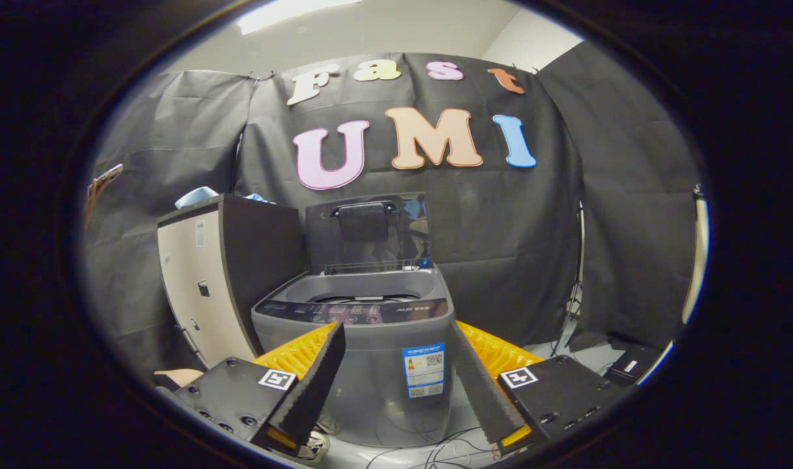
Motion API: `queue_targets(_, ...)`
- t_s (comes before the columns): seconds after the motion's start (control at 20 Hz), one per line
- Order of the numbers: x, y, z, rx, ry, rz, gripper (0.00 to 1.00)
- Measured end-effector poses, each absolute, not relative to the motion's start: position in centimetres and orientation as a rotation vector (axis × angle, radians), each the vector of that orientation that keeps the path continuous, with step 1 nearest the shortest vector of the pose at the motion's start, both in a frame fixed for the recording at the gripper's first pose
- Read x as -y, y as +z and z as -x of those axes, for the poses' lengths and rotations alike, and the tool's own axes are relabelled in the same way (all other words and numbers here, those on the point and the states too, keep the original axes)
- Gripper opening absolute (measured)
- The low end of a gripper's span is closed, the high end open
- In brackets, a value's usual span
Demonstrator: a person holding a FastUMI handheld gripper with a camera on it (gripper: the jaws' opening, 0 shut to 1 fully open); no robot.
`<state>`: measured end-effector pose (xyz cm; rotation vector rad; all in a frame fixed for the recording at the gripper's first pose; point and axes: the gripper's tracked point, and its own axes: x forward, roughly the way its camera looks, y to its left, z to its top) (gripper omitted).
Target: Put the clothes into the washing machine and then close the washing machine lid.
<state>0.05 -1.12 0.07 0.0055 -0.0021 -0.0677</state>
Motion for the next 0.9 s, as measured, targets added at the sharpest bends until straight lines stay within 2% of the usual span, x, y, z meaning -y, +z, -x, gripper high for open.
queue_targets(0.25, 0.1, 0.6, -0.2, -0.012, -0.09, -0.004, 0.98)
queue_targets(0.4, -3.9, 5.7, -1.5, 0.072, -0.06, 0.028, 0.98)
queue_targets(0.65, -15.0, 15.8, -4.9, 0.166, 0.114, -0.012, 0.98)
queue_targets(0.9, -27.0, 22.8, -8.8, 0.159, 0.299, -0.005, 0.98)
